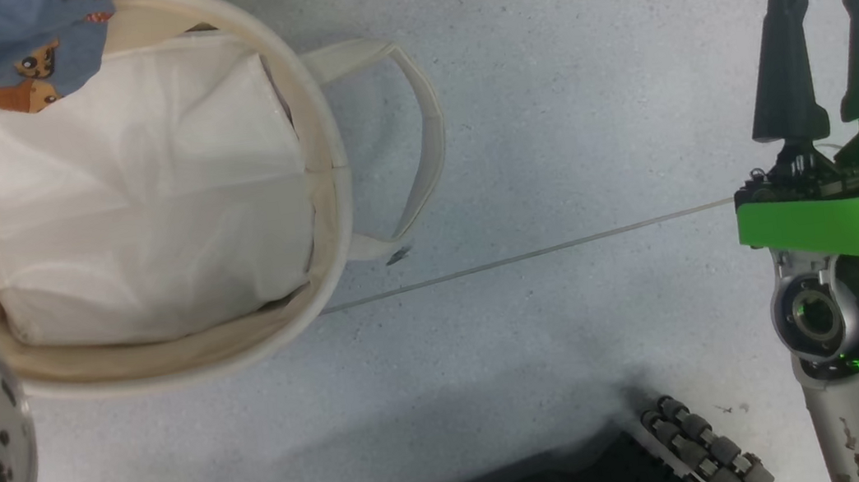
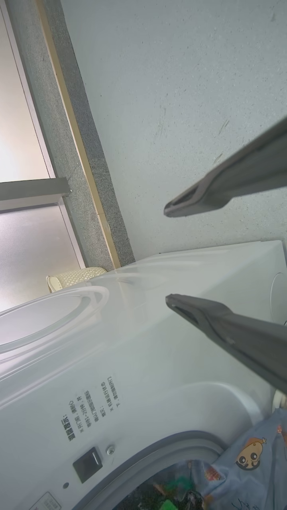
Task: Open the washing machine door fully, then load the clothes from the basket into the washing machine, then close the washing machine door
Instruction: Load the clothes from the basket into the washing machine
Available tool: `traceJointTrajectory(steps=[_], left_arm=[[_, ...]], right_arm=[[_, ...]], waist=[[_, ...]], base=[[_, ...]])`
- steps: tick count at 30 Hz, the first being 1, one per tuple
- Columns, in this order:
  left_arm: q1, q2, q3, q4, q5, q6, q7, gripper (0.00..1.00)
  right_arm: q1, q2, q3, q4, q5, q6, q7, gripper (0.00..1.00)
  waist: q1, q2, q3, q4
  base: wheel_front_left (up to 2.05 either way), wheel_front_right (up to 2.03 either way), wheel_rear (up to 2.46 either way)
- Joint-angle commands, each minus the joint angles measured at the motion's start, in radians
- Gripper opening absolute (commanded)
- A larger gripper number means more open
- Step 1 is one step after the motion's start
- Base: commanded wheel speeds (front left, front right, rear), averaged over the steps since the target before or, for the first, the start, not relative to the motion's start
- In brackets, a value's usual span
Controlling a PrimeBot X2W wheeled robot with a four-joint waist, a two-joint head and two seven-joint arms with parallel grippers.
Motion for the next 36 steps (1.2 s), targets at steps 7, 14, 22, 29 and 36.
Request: traceJointTrajectory(steps=[7, 14, 22, 29, 36], left_arm=[[0.064, 0.028, 0.015, -0.134, 0.007, 0.013, -0.004, 1.00], [0.311, 0.026, -0.026, -0.246, 0.027, -0.006, -0.004, 1.00], [0.576, -0.034, -0.034, -0.359, 0.008, -0.010, -0.004, 1.00], [0.825, -0.086, -0.068, -0.438, 0.010, 0.006, -0.004, 1.00], [1.017, -0.100, -0.112, -0.514, -0.010, 0.040, -0.004, 1.00]], right_arm=[[-0.005, 0.002, 0.003, -0.024, 0.000, 0.000, -0.005, 1.00], [-0.025, 0.002, -0.015, 0.005, -0.001, 0.000, -0.005, 1.00], [0.003, 0.002, -0.010, 0.061, -0.021, 0.000, -0.005, 1.00], [0.065, 0.002, 0.005, 0.110, -0.034, 0.000, -0.005, 1.00], [0.131, 0.002, 0.023, 0.140, -0.024, 0.000, -0.005, 1.00]], waist=[[-0.0002, 0.0000, -0.047, 0.038], [-0.0002, 0.0000, -0.173, 0.091], [-0.0002, 0.0000, -0.341, 0.159], [-0.0002, 0.0000, -0.495, 0.206], [-0.0002, 0.0000, -0.597, 0.219]], base=[[0.00, 0.00, 0.00], [0.00, 0.00, 0.00], [0.00, 0.00, 0.00], [0.00, 0.00, 0.00], [0.00, 0.00, 0.00]])
